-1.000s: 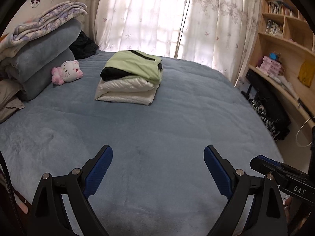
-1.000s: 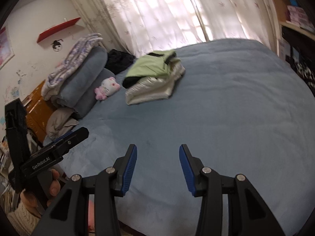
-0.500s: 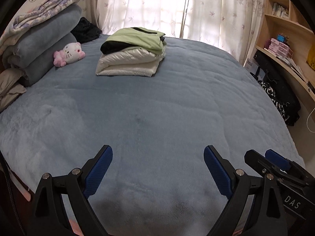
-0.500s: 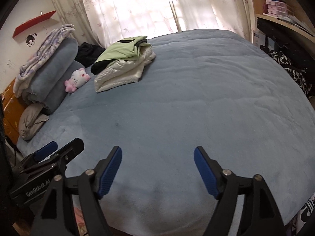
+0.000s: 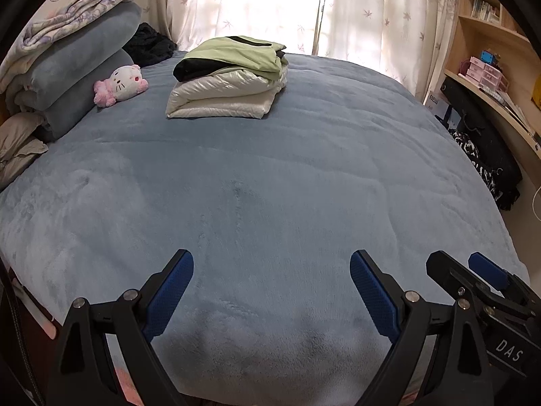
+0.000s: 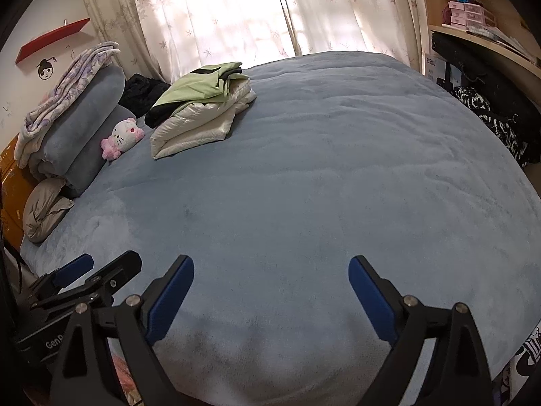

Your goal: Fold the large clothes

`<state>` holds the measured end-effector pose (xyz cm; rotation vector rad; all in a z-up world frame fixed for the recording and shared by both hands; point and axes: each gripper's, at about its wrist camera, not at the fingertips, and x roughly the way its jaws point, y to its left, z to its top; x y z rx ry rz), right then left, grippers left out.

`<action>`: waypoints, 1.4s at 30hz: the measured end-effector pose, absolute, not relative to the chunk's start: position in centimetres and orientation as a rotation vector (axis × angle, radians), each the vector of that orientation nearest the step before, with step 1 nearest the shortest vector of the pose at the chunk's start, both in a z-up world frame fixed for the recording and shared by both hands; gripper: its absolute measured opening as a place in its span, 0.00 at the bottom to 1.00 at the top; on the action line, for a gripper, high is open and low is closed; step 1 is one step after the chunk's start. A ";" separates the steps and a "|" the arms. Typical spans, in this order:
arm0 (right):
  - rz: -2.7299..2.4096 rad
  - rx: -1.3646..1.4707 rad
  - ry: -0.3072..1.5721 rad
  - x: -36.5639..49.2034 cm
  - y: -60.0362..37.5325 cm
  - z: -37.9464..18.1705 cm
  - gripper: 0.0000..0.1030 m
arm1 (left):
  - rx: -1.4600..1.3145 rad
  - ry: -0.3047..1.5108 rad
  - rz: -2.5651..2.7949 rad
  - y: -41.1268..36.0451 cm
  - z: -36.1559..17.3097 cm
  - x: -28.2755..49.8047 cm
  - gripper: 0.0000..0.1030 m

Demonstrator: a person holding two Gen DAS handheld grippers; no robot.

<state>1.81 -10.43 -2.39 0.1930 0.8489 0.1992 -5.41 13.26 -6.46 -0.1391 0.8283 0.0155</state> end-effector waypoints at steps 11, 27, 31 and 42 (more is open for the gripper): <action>0.192 0.187 0.821 1.2 -10.6 -2.1 0.96 | -0.123 0.812 0.026 12.7 -6.3 -5.9 0.90; 0.170 0.182 0.801 1.3 -10.9 -2.0 0.96 | -0.127 0.816 0.038 13.1 -6.3 -5.9 0.90; 0.166 0.183 0.802 1.4 -11.0 -2.1 0.96 | -0.126 0.815 0.039 13.1 -6.3 -5.9 0.90; 0.161 0.182 0.817 1.5 -11.1 -2.6 0.96 | -0.125 0.816 0.041 13.1 -6.3 -5.8 0.90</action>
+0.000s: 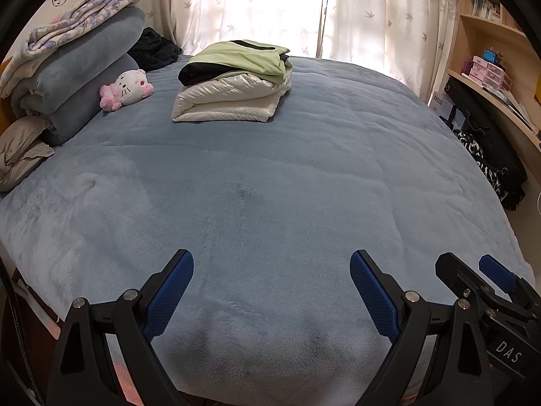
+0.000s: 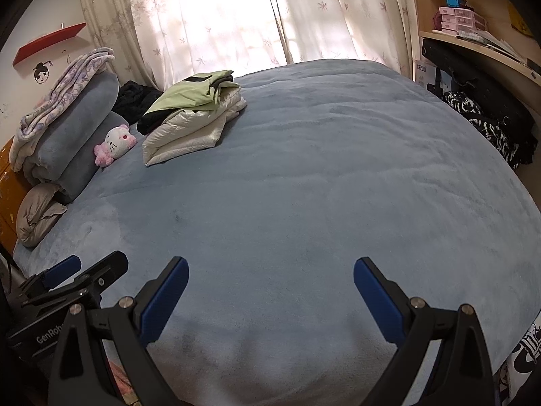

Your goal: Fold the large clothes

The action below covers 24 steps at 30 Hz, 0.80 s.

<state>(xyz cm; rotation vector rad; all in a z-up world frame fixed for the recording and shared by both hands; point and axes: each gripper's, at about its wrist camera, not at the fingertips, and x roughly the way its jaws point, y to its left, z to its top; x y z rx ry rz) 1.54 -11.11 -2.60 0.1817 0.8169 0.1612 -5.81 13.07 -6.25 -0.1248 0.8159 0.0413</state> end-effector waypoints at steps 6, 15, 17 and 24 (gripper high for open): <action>0.160 0.180 0.823 1.5 -10.9 -2.9 0.96 | -0.125 0.817 0.041 13.1 -6.3 -5.8 0.90; 0.163 0.176 0.832 1.4 -10.7 -3.1 0.96 | -0.119 0.819 0.036 13.2 -6.4 -5.9 0.90; 0.164 0.175 0.835 1.4 -10.7 -3.2 0.96 | -0.117 0.820 0.036 13.3 -6.5 -5.9 0.90; 0.165 0.176 0.840 1.4 -10.6 -3.4 0.96 | -0.117 0.823 0.035 13.3 -6.6 -6.0 0.90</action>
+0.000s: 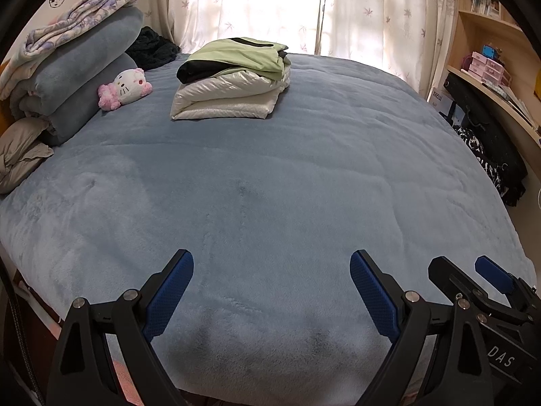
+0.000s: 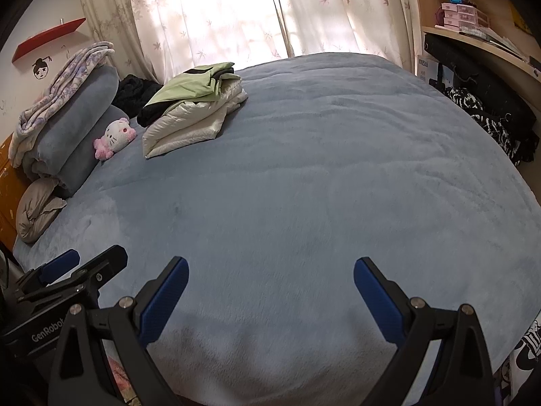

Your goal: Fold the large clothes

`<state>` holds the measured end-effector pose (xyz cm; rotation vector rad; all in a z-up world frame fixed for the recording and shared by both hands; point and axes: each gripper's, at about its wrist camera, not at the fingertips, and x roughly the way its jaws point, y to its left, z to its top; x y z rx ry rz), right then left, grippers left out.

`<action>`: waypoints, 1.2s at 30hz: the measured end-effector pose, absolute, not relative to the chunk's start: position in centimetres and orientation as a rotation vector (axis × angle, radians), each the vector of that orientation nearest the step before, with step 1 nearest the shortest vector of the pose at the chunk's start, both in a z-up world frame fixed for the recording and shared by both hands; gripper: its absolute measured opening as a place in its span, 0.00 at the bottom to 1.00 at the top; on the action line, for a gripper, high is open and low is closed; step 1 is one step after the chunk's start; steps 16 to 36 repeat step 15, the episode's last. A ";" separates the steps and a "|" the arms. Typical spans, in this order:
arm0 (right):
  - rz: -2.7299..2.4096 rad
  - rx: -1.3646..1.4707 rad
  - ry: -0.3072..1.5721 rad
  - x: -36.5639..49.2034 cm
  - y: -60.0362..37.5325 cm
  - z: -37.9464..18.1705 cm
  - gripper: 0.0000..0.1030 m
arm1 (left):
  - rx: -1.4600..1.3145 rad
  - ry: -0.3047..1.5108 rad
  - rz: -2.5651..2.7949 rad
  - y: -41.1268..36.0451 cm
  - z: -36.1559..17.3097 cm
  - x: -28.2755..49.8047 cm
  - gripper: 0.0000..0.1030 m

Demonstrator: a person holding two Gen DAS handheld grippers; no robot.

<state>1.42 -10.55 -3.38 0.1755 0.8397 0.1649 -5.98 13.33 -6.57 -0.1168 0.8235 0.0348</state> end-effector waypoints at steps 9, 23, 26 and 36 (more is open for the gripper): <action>0.163 0.177 0.858 1.6 -10.3 -3.9 0.96 | -0.116 0.845 0.029 13.8 -7.1 -5.8 0.90; 0.158 0.176 0.881 2.0 -10.1 -4.4 0.96 | -0.118 0.855 0.025 14.2 -7.3 -5.5 0.90; 0.158 0.176 0.881 2.0 -10.1 -4.4 0.96 | -0.118 0.855 0.025 14.2 -7.3 -5.5 0.90; 0.158 0.176 0.881 2.0 -10.1 -4.4 0.96 | -0.118 0.855 0.025 14.2 -7.3 -5.5 0.90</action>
